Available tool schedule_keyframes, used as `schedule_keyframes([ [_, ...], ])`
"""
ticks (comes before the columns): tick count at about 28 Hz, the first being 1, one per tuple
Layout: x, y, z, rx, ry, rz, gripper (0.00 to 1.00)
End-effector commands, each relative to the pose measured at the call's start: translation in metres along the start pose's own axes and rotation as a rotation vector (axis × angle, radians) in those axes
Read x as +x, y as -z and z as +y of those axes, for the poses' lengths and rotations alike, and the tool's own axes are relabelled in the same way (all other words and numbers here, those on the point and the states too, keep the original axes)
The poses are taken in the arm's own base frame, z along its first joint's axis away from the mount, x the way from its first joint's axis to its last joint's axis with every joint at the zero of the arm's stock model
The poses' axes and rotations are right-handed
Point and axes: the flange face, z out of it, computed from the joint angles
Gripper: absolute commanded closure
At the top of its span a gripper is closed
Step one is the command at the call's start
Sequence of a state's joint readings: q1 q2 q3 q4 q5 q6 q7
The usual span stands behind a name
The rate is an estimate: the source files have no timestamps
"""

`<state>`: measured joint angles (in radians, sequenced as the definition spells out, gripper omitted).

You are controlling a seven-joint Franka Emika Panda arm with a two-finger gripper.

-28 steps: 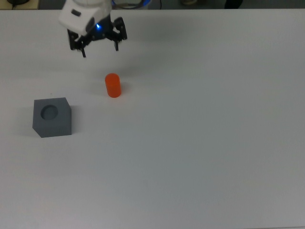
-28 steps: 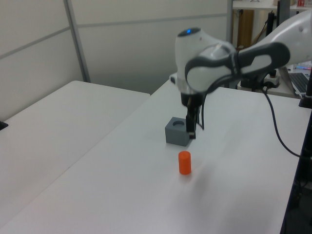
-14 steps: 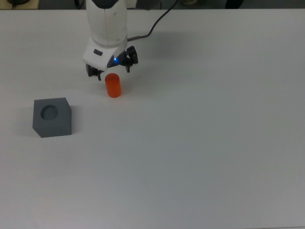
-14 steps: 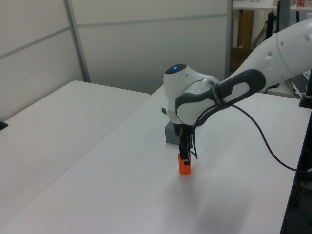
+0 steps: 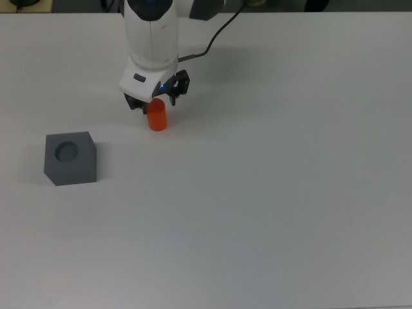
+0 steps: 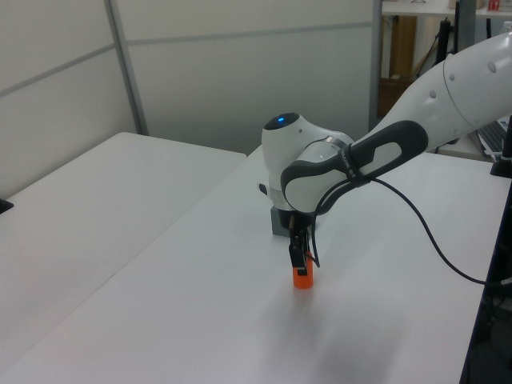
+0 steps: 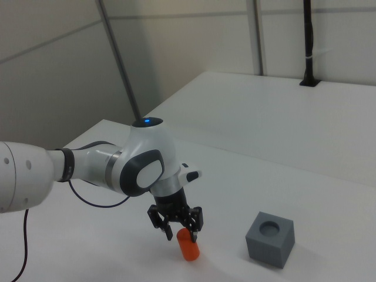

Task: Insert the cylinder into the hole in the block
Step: 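Close the gripper around the orange cylinder, then lift the orange cylinder and carry it over the grey block's hole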

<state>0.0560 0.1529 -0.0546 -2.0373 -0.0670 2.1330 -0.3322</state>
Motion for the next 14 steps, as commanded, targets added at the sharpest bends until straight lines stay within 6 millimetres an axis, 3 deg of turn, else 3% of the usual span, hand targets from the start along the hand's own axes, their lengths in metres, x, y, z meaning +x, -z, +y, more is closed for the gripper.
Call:
schedule_keyframes([
  [1, 0.008, 0.008, 0.005, -0.002, -0.019, 0.029, 1.0],
  [5, 0.009, 0.011, 0.007, -0.003, -0.022, 0.036, 1.0],
  [10, 0.009, 0.032, 0.036, -0.006, -0.077, 0.078, 1.0],
  [14, 0.005, 0.061, 0.074, 0.026, -0.175, 0.152, 1.0],
])
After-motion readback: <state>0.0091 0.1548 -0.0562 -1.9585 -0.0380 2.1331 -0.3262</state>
